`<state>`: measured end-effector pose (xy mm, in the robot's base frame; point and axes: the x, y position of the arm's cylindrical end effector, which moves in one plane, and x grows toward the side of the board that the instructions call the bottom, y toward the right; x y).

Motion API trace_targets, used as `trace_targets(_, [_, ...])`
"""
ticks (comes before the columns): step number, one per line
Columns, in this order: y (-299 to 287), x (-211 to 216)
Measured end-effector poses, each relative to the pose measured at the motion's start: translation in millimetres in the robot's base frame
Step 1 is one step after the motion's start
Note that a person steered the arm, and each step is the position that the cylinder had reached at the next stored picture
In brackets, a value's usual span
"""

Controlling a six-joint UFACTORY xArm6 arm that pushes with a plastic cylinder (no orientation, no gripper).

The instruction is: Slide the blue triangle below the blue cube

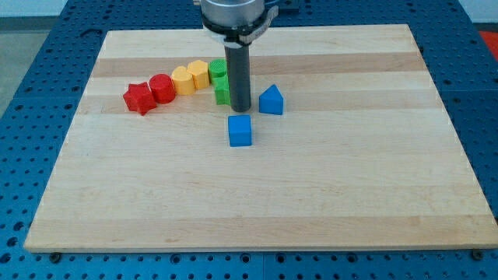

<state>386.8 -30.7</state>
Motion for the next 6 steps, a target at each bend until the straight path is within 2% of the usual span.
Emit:
trace_targets(3, [64.8,-33.7])
trace_targets(4, [70.1,2.6])
trace_targets(5, [55.0,52.9])
trace_targets(6, [35.0,79.7])
